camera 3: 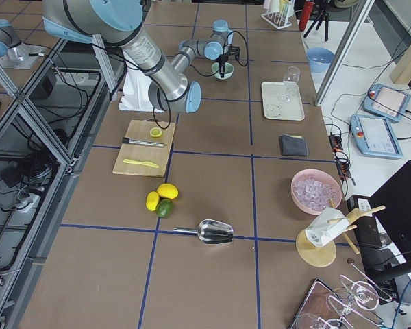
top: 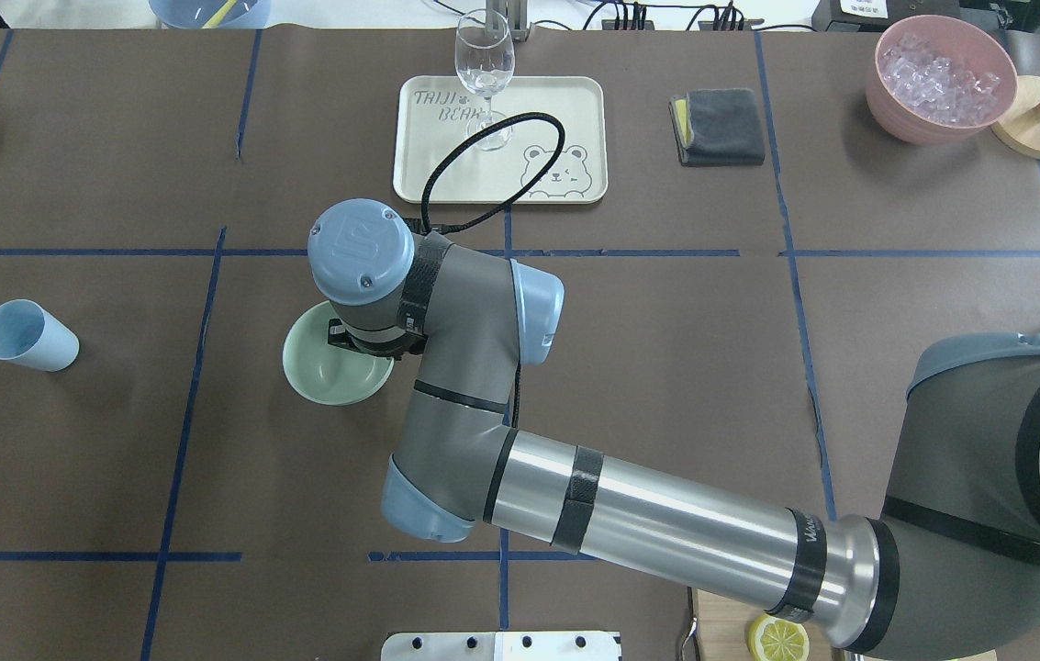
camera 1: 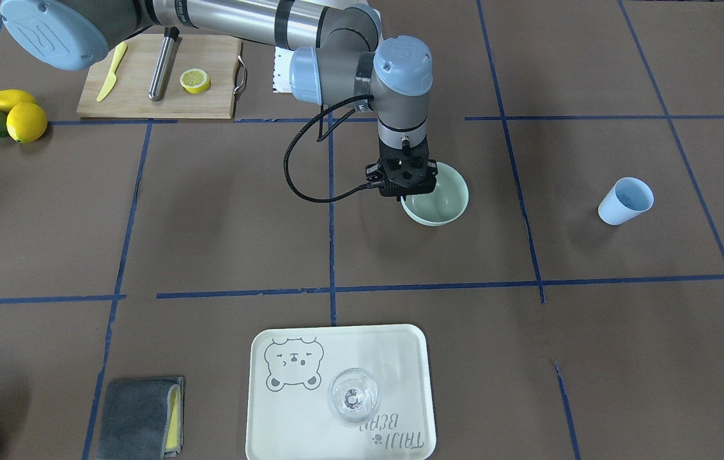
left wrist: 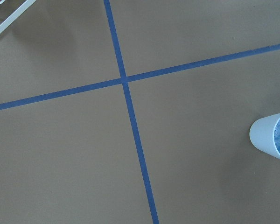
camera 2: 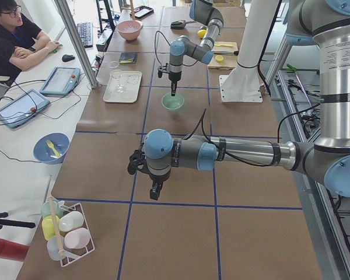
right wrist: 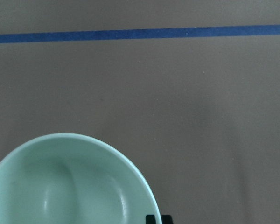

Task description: Pour ice into bowl

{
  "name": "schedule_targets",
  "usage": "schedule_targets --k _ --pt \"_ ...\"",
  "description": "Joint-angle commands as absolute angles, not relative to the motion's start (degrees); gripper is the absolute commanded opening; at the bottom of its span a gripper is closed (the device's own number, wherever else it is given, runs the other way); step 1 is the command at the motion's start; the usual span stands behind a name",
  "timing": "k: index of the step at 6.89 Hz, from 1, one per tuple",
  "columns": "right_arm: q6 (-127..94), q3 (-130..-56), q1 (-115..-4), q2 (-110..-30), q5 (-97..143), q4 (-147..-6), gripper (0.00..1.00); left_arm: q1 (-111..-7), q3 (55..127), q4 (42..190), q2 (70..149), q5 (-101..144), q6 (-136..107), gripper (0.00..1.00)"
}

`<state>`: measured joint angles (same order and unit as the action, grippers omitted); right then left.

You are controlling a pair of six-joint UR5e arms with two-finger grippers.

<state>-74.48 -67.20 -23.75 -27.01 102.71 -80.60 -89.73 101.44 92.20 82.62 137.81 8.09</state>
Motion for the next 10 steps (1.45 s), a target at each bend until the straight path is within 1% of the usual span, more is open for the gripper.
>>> schedule_targets --k 1,2,3,4,5,6,7,8,9,10 --pt "-74.79 -65.74 -23.64 -26.81 101.96 -77.35 0.95 -89.74 101.34 92.2 82.62 137.81 8.0 1.0" --pt "-74.27 -66.87 -24.77 -26.63 101.95 -77.52 1.0 -89.65 101.34 92.2 82.7 137.81 8.0 1.0" --pt "-73.14 -67.93 -28.0 -27.15 102.56 -78.74 1.0 -89.74 101.95 92.2 82.71 137.81 8.0 1.0" --pt "-68.25 -70.38 -30.73 -27.68 102.74 -83.8 1.0 -89.65 101.95 92.28 83.31 137.55 8.17 1.0" --pt "-63.16 -77.97 -33.72 -31.86 103.44 -88.72 1.0 -89.47 103.0 92.29 83.58 137.29 8.17 1.0" --pt "-56.15 -86.05 -38.1 -39.39 108.23 -89.47 1.0 -89.39 103.27 93.68 83.67 137.2 8.09 1.0" --pt "-48.07 -92.05 -43.54 -46.68 114.37 -89.47 1.0 -89.38 103.45 94.65 84.28 137.46 8.09 1.0" --pt "-38.85 -98.2 -49.86 -55.72 119.57 -89.47 1.0 -89.38 103.01 97.7 85.51 137.37 8.35 1.0" --pt "-26.41 -102.79 -55.75 -64.51 123.01 -89.47 1.0 -89.47 102.4 104.43 85.34 137.72 7.83 1.0" --pt "-12.88 -102.92 -62.07 -70.69 126.0 -89.47 1.0 -89.47 102.39 108.07 85.52 137.64 7.74 1.0"
